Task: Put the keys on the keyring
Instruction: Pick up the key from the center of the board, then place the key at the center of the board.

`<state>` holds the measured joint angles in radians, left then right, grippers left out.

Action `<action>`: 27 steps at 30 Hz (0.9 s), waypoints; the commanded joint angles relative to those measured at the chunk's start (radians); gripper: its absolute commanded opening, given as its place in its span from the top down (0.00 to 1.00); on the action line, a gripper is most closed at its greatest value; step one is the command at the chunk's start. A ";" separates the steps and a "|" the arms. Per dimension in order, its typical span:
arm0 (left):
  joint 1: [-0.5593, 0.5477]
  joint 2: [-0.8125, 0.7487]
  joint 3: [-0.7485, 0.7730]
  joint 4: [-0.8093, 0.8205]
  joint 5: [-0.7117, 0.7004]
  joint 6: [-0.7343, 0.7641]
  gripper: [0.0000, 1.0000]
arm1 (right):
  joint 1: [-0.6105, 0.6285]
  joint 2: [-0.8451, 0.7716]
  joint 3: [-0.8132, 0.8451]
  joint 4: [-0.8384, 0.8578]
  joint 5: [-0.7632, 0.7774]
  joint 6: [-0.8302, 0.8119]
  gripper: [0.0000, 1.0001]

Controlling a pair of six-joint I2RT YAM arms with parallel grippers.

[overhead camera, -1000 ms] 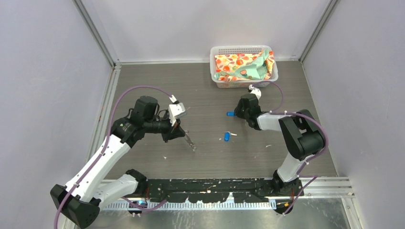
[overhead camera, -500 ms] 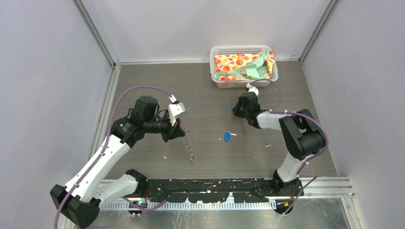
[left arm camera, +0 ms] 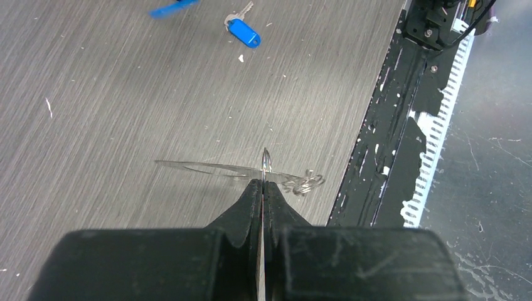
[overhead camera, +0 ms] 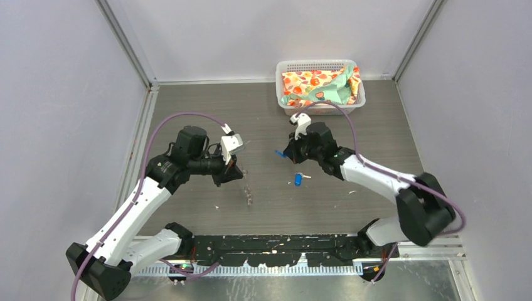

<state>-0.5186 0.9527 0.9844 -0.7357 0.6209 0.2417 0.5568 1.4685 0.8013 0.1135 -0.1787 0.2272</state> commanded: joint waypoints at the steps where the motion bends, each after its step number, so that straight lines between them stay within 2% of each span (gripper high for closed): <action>1: 0.003 -0.017 0.027 0.060 0.004 -0.018 1.00 | 0.131 -0.188 0.082 -0.266 0.162 -0.353 0.99; 2: 0.003 -0.018 0.025 0.068 0.002 -0.022 1.00 | 0.158 -0.204 0.099 -0.324 0.254 -0.404 0.99; 5: 0.003 -0.026 0.018 0.105 0.000 -0.046 1.00 | 0.219 -0.222 0.152 -0.460 0.404 -0.491 0.99; 7: 0.003 -0.028 0.017 0.117 0.004 -0.059 1.00 | 0.247 -0.243 0.158 -0.465 0.411 -0.520 0.99; 10: 0.003 -0.025 0.022 0.121 0.012 -0.074 1.00 | 0.265 -0.316 0.138 -0.409 0.353 -0.543 0.99; 13: 0.003 -0.023 0.028 0.123 0.019 -0.093 1.00 | 0.318 -0.408 0.102 -0.350 0.288 -0.655 0.99; 15: 0.003 -0.024 0.029 0.132 0.024 -0.109 1.00 | 0.330 -0.446 0.089 -0.329 0.237 -0.670 0.99; 23: 0.003 -0.041 0.025 0.169 0.063 -0.154 1.00 | 0.331 -0.480 0.091 -0.318 -0.070 -0.491 0.99; 27: 0.003 -0.053 0.023 0.160 0.052 -0.136 1.00 | 0.331 -0.443 0.081 -0.343 -0.082 -0.456 0.99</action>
<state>-0.5186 0.9344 0.9844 -0.6273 0.6460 0.1104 0.8879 0.9974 0.8883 -0.2535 -0.1738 -0.2920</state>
